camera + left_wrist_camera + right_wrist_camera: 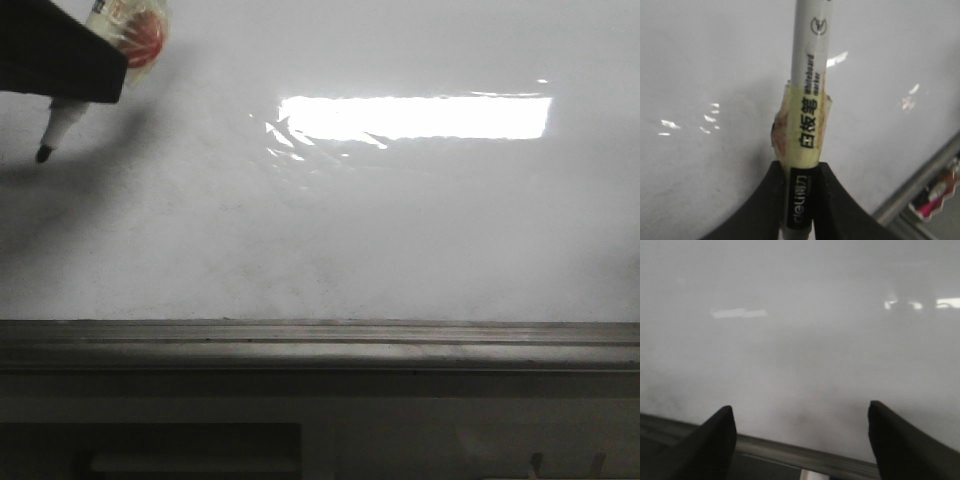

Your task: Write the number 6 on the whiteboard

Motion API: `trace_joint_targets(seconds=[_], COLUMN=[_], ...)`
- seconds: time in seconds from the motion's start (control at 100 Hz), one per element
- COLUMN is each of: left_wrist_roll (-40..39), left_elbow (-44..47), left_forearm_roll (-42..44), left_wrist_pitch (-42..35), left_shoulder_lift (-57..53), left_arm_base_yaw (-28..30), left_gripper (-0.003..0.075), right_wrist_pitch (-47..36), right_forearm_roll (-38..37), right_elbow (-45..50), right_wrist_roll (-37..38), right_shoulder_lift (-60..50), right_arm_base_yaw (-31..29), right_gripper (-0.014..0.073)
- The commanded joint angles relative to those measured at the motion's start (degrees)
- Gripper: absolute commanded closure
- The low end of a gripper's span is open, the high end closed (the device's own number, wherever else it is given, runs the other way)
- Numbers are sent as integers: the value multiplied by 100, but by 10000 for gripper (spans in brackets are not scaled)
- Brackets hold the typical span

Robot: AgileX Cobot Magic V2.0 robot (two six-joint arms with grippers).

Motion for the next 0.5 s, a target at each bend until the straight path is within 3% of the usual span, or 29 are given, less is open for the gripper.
trace_joint_targets(seconds=[0.0, 0.11, 0.19, 0.38, 0.49], left_wrist_roll=[36, 36, 36, 13, 12], left_elbow=[-306, -506, -603, -756, -953], left_forearm_roll=[563, 1130, 1351, 1774, 1789], left_wrist_pitch=[537, 1404, 1512, 1462, 1439], left_shoulder_lift=[-211, -225, -206, -10, 275], left_arm_base_yaw=[-2, -242, -543, -1224, -1384], left_gripper=[741, 741, 741, 741, 741], right_wrist_pitch=[269, 1189, 1842, 2698, 2683], right_forearm_roll=[1155, 2354, 2942, 3031, 2960], right_elbow=[-416, -794, -1070, -1836, -2260], right_wrist_roll=[-1109, -2345, -2885, -3010, -3010], right_shoulder_lift=[305, 927, 1418, 2464, 2883], right_arm_base_yaw=[-12, -12, -12, 169, 610], right_gripper=[95, 95, 113, 130, 130])
